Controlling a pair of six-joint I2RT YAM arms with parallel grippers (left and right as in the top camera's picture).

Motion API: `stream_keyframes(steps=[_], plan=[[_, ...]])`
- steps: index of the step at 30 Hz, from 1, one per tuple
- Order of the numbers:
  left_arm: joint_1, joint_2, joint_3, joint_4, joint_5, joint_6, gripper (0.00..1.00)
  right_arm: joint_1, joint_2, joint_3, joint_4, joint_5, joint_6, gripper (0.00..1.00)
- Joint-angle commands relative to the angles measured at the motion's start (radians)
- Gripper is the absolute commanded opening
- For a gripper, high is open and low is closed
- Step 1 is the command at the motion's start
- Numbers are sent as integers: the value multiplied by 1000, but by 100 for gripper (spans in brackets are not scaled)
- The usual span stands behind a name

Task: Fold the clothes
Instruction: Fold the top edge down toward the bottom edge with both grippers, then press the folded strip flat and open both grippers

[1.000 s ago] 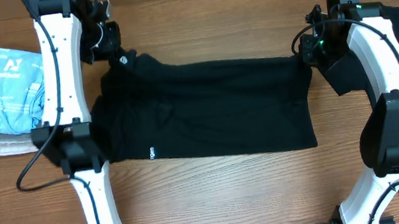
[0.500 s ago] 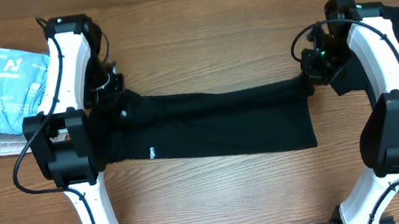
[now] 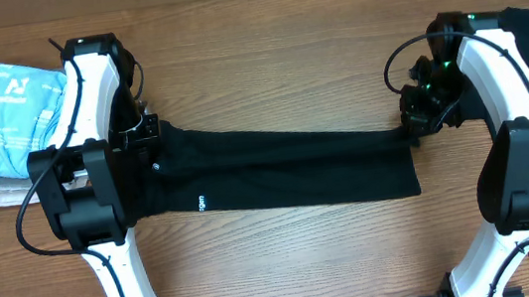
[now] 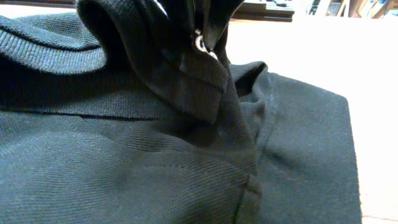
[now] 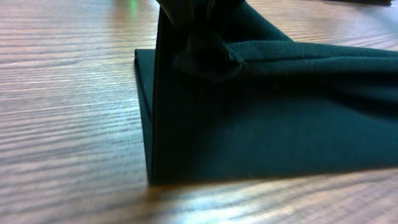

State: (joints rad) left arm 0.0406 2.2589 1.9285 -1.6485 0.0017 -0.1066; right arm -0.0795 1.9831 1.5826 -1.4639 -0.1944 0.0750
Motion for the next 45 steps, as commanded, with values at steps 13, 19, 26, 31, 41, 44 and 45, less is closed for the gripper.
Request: stream_keyframes(steps=[13, 19, 26, 31, 41, 44, 45], plan=[[12, -24, -61, 5, -114, -101, 4, -5, -38, -228, 103, 17, 69, 4], [12, -23, -63, 14, -117, -119, 4, -5, -38, -286, 140, 17, 109, 4], [13, -23, -64, 0, -118, -119, 5, -5, -38, -316, 147, 16, 109, 4], [13, -23, -65, -20, -112, -105, 27, -5, -38, -299, 123, 9, 74, 30], [37, -48, 159, -42, 81, -65, 43, 14, -111, -44, -58, -83, 32, 45], [16, -69, 204, -37, 164, -51, 27, 50, -128, -44, -40, -151, 30, 42], [2, -69, 208, -29, 186, -35, 18, 68, -128, -46, -33, -162, 30, 39]])
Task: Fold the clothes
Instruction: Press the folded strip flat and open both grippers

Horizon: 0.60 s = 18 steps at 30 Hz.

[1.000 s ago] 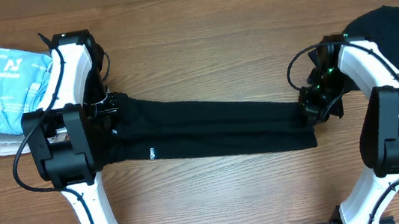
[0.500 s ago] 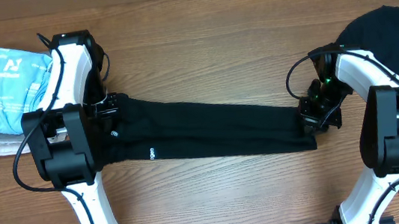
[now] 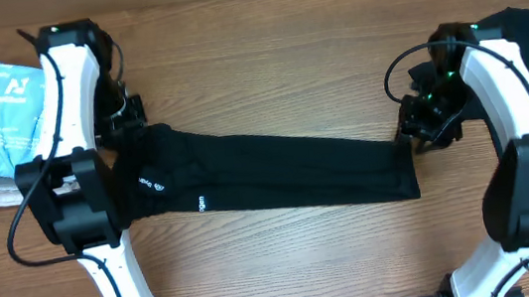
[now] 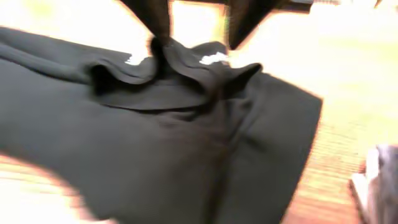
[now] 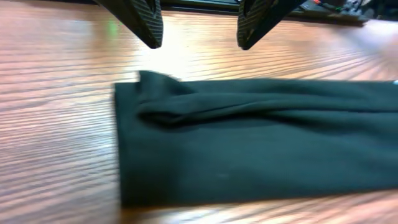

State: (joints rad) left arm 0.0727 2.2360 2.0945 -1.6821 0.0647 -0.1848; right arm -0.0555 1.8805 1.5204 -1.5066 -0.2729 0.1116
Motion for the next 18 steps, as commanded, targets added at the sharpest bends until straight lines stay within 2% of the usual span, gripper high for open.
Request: stream_keyframes(steps=[1, 2, 3, 4, 9, 18], plan=[[-45, -47, 41, 11, 137, 52, 11, 63, -26, 9, 26, -92, -5, 31], [-63, -44, 33, 23, 140, 58, 4, 82, -26, -1, 48, -92, 1, 20], [-83, -43, 18, 45, 139, 58, 4, 102, -25, -14, 74, -92, 13, 9], [-100, -43, 3, 64, 138, 58, 4, 120, -25, -29, 97, -92, 23, 4], [-185, -43, -71, 169, 139, 58, 4, 206, -25, -117, 232, -84, 47, 4], [-255, -43, -253, 361, 136, 57, 4, 241, -25, -299, 500, -85, 72, 4]])
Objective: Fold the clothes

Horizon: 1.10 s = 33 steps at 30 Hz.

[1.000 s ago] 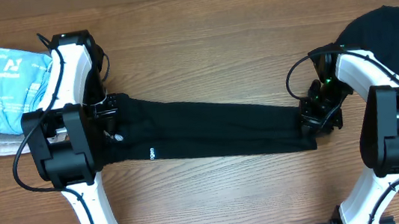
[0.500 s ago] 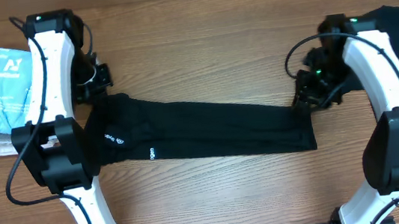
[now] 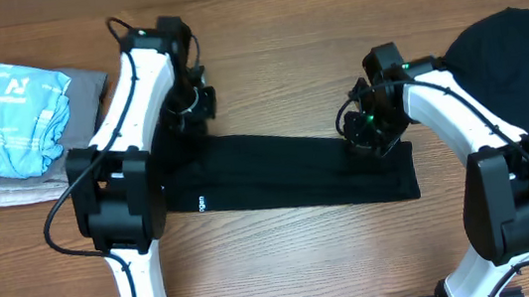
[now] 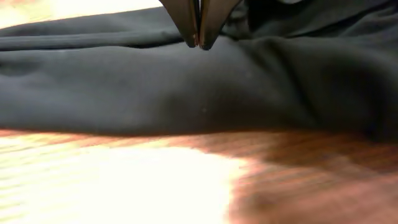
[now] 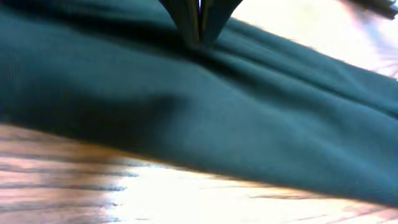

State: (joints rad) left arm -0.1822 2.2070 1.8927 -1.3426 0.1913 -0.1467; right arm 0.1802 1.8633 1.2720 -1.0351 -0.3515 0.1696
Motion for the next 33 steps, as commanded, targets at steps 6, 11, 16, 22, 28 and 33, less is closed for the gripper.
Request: stream_keyframes(steps=[6, 11, 16, 22, 28, 33], plan=[[0, -14, -115, 58, 9, 19, 4, 6, -8, -132, 85, -10, 14, 4], [0, -14, -145, 73, 9, 19, 4, 6, -8, -159, 32, -10, 14, 4], [0, -14, -152, 72, 9, 20, 4, 6, -8, -159, -53, -9, 21, 6], [0, -14, -152, 72, 9, 20, 4, 6, -8, -187, -46, -5, 53, 8], [0, -14, -152, 59, 8, 47, 4, 6, -9, -214, -50, 28, 93, 5], [0, -14, -152, 47, 9, 58, 4, 6, -83, -207, -97, 28, 93, 4]])
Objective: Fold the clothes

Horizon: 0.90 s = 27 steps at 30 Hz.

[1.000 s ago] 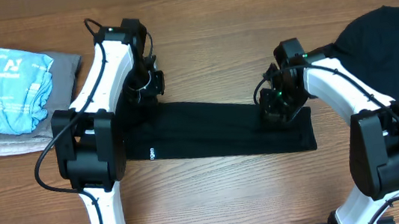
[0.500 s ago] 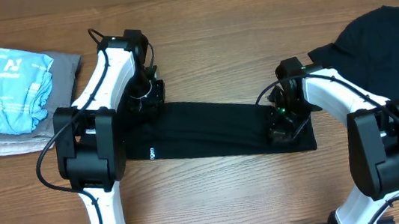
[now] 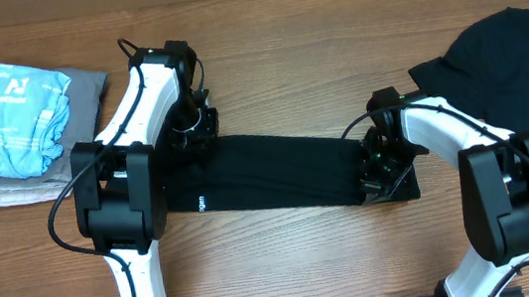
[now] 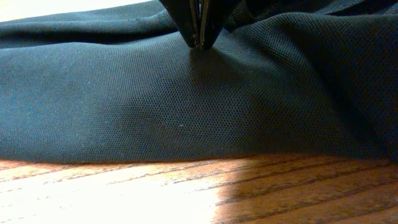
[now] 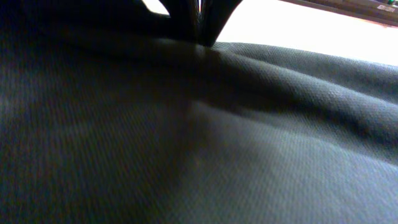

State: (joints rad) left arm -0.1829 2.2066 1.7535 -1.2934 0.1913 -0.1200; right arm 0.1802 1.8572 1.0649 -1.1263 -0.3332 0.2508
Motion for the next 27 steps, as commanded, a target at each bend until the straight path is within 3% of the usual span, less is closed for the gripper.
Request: stream_keyframes(steps=[1, 7, 15, 27], plan=[[1, -14, -13, 0, 9, 31, 4, 6, -103, 5, -5, 10, 12, 4], [1, -14, -7, 16, 12, 30, 4, -11, -241, 26, 6, 76, 65, 4], [1, -17, 15, -1, 20, 30, 4, -42, -227, 0, 18, 222, 105, 4], [1, -17, 25, -12, 20, 31, 4, -65, -227, -128, 101, 246, 118, 4]])
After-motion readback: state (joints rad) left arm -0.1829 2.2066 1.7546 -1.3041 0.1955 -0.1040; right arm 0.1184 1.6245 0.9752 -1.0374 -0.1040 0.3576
